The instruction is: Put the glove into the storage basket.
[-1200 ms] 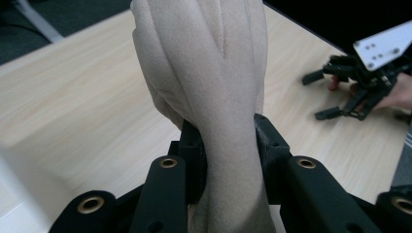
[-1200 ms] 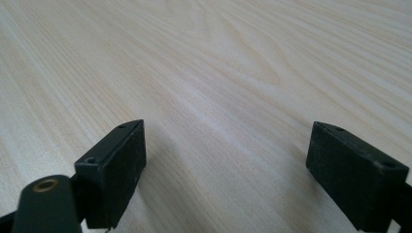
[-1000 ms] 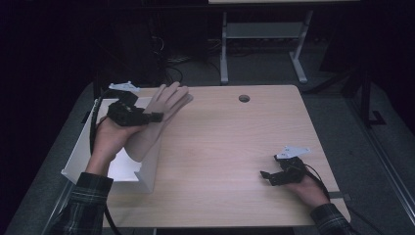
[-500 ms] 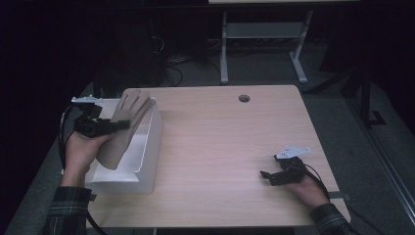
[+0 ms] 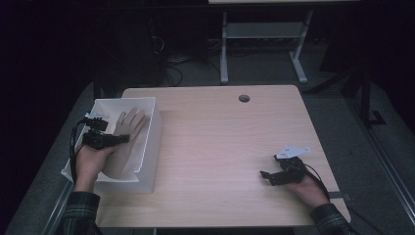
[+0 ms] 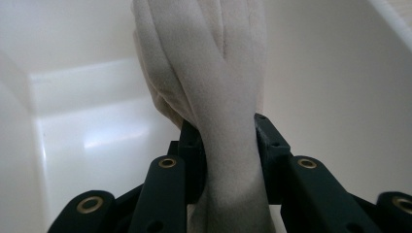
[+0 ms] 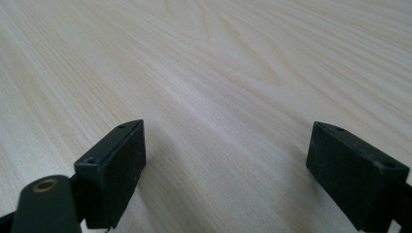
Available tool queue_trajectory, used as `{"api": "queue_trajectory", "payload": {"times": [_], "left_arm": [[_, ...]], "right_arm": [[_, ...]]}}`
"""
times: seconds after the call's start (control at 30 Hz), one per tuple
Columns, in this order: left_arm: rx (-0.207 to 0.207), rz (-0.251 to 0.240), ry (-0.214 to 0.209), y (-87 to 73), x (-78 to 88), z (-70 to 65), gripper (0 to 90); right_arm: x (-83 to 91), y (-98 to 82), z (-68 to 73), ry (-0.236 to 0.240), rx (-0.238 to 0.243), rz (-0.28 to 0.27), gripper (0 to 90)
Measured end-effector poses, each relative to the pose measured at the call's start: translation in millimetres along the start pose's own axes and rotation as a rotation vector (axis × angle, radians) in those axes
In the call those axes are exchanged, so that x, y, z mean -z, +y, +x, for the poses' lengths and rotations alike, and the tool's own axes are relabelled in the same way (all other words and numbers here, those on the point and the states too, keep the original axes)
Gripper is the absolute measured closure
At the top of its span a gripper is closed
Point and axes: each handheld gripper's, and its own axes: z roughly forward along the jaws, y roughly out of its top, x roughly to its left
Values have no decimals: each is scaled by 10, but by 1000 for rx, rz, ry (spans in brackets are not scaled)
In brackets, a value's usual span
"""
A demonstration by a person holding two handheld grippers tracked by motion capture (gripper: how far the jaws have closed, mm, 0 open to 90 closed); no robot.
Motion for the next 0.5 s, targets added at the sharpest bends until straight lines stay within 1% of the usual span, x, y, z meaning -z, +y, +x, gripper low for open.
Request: {"api": "queue_trajectory", "payload": {"times": [0.07, 0.13, 0.23, 0.4, 0.5], "left_arm": [[11, 14, 11, -33, -65, 25, 696], [20, 24, 11, -67, -121, 57, 694], [31, 53, 20, -111, -206, 92, 689], [37, 111, 21, -181, -335, 157, 664], [31, 119, 27, -191, -364, 158, 641]], "right_arm": [[0, 0, 1, 0, -1, 1, 137], [0, 0, 0, 0, 0, 0, 136], [0, 1, 2, 0, -2, 1, 137], [0, 0, 1, 0, -1, 1, 136], [1, 0, 1, 0, -1, 1, 136]]}}
